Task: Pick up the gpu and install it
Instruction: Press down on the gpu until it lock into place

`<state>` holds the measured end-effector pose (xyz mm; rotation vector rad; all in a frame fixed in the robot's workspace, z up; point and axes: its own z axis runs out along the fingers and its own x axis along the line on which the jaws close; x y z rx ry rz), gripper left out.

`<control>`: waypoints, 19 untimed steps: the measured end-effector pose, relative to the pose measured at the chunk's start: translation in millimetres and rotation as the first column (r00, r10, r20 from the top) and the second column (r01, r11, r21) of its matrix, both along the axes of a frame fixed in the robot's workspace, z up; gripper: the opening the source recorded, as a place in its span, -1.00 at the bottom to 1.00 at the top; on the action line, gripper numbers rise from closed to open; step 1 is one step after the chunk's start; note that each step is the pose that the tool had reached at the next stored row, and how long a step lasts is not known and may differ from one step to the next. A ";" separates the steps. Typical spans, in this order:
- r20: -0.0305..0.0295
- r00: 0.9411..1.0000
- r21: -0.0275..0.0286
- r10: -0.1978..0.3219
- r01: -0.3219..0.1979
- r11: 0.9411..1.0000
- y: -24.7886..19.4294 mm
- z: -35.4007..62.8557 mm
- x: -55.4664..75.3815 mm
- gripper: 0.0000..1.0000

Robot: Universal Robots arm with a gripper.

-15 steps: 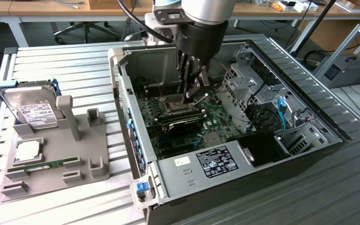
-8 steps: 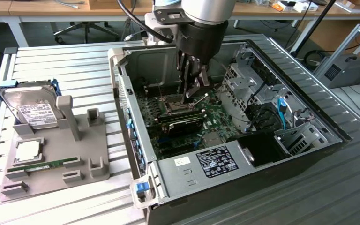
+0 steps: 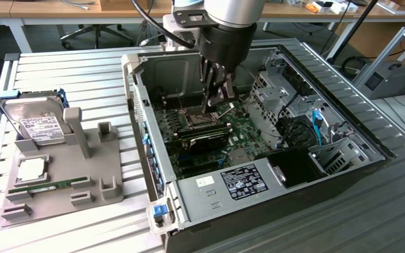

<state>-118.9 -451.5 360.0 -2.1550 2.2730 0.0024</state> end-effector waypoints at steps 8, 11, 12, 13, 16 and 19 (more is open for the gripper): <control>0.000 1.000 0.000 0.000 0.000 1.000 0.0 0.0 0.0 -0.79; 0.000 1.000 0.000 0.000 0.000 1.000 0.0 0.0 0.0 -0.79; 0.000 1.000 0.000 0.000 0.000 1.000 0.0 0.0 0.0 -0.79; 0.000 1.000 0.000 0.000 0.000 1.000 0.0 -0.1 0.0 -0.79; 0.000 1.000 0.000 0.000 0.000 1.000 0.0 -3.5 0.0 -0.79; 0.000 1.000 0.000 0.000 0.000 1.000 0.0 -6.9 0.0 -0.79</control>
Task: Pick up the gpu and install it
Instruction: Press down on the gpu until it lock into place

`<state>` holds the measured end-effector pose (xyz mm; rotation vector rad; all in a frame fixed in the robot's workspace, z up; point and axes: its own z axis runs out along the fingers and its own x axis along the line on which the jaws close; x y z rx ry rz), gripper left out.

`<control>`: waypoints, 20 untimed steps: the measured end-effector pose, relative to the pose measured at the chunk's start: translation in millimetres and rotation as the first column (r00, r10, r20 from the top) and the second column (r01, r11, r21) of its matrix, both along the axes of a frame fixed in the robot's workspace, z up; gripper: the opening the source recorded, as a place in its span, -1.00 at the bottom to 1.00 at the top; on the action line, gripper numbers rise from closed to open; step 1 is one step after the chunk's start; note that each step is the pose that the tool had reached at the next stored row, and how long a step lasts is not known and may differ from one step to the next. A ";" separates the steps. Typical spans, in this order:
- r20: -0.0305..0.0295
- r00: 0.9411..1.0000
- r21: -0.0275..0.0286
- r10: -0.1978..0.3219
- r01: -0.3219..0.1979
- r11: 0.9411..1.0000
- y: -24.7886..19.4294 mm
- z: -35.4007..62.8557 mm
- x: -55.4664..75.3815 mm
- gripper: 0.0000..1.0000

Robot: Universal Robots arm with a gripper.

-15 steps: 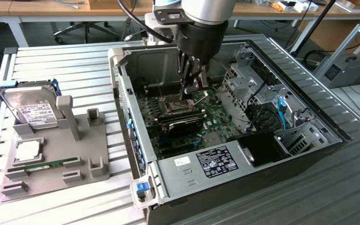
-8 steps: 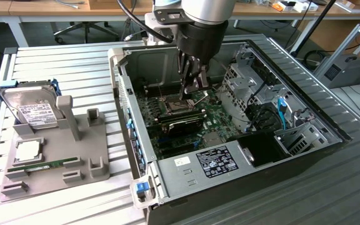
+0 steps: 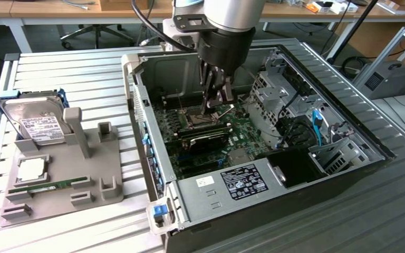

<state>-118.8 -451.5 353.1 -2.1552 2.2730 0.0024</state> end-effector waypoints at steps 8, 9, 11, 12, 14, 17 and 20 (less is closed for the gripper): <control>0.000 1.000 0.000 0.000 0.000 1.000 0.0 -7.2 0.0 -0.79; 0.000 1.000 0.000 0.000 0.000 1.000 0.0 -8.1 0.0 -0.79; 0.000 1.000 0.000 0.000 0.000 1.000 0.0 -12.8 0.0 -0.79; 0.000 1.000 0.000 0.000 0.000 1.000 0.0 -14.4 0.0 -0.79; 0.000 1.000 0.000 0.000 0.000 1.000 0.0 -14.6 0.0 -0.79; 0.000 1.000 0.000 0.000 0.000 1.000 0.0 -14.6 0.0 -0.79; 0.000 1.000 0.000 0.000 0.000 1.000 0.0 -21.1 0.0 -0.79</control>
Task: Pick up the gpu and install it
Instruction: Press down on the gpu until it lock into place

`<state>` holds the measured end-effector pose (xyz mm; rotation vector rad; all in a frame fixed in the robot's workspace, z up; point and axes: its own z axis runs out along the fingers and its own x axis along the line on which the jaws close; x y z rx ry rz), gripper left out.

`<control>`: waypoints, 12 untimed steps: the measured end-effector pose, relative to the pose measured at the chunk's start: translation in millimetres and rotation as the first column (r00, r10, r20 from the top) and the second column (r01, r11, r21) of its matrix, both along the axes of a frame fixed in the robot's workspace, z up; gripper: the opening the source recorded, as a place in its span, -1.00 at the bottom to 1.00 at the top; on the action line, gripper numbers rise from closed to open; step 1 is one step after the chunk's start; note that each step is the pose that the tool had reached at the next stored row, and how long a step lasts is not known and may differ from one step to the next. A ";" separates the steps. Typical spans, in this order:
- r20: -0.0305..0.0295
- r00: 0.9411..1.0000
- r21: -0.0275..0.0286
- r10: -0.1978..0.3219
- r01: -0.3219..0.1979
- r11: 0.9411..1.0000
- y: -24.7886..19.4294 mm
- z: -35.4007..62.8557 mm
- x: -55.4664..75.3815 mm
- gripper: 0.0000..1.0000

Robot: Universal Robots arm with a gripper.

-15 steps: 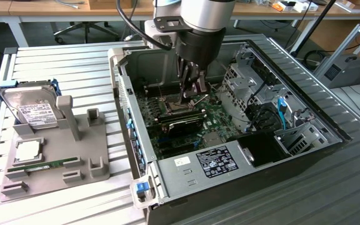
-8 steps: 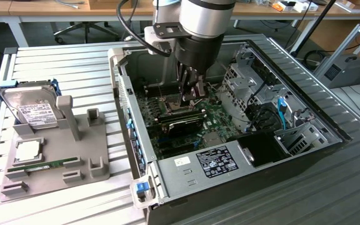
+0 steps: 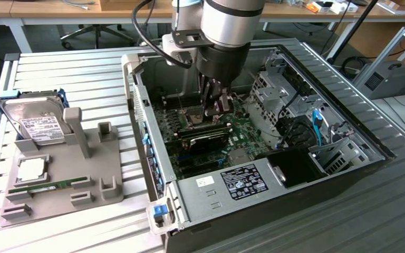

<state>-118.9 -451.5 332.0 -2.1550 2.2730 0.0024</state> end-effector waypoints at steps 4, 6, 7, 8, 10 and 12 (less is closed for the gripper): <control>0.000 1.000 0.000 0.000 0.000 1.000 0.0 -2.5 0.0 -0.79; 0.000 1.000 0.000 0.000 0.000 1.000 0.0 -5.0 0.0 -0.79; 0.000 1.000 0.000 0.000 0.000 1.000 0.0 -7.0 -0.2 -0.79; 0.001 1.000 0.000 0.000 0.000 1.000 0.0 -8.8 -0.5 -0.79; 0.001 1.000 0.000 0.000 0.000 1.000 0.0 -13.0 -0.8 -0.79; 0.001 1.000 0.000 0.000 0.000 1.000 0.0 -16.9 -1.1 -0.79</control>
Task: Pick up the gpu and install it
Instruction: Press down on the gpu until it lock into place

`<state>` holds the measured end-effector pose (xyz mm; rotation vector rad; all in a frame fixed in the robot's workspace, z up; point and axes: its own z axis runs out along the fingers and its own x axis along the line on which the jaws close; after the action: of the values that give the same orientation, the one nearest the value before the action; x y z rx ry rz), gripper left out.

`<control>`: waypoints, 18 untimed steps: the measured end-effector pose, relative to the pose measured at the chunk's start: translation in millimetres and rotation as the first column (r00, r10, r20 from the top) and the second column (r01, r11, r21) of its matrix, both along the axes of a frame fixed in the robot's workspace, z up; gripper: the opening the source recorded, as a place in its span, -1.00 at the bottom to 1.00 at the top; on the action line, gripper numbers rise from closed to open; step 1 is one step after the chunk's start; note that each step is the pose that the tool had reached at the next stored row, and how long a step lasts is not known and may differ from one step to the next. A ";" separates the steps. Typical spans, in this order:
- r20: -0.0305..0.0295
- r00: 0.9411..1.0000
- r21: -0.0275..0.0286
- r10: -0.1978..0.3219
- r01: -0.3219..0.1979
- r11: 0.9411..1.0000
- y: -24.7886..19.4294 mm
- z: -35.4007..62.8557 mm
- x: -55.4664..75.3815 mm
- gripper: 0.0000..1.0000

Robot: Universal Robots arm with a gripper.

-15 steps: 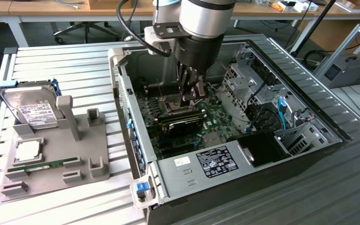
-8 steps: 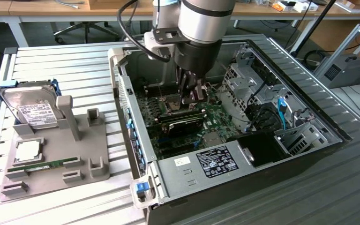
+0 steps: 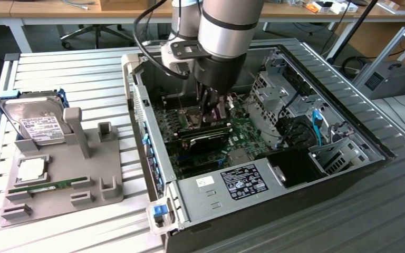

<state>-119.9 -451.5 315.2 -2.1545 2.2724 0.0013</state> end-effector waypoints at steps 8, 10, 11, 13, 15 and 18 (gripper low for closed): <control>0.000 1.000 0.000 0.000 0.000 1.000 0.0 -18.1 -0.4 -0.79; 0.000 1.000 0.000 0.000 0.000 1.000 0.0 -18.8 -0.4 -0.79; 0.000 1.000 0.000 0.000 0.000 1.000 0.0 -18.8 -0.4 -0.79; 0.000 1.000 0.000 0.000 0.000 1.000 0.3 -19.0 -1.9 -0.79; 0.000 1.000 0.000 0.000 0.000 1.000 1.2 -19.3 -3.5 -0.79; 0.000 1.000 0.000 -0.001 0.001 1.000 2.9 -19.9 -6.1 -0.79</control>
<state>-126.0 -448.6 295.3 -2.1535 2.2731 0.0013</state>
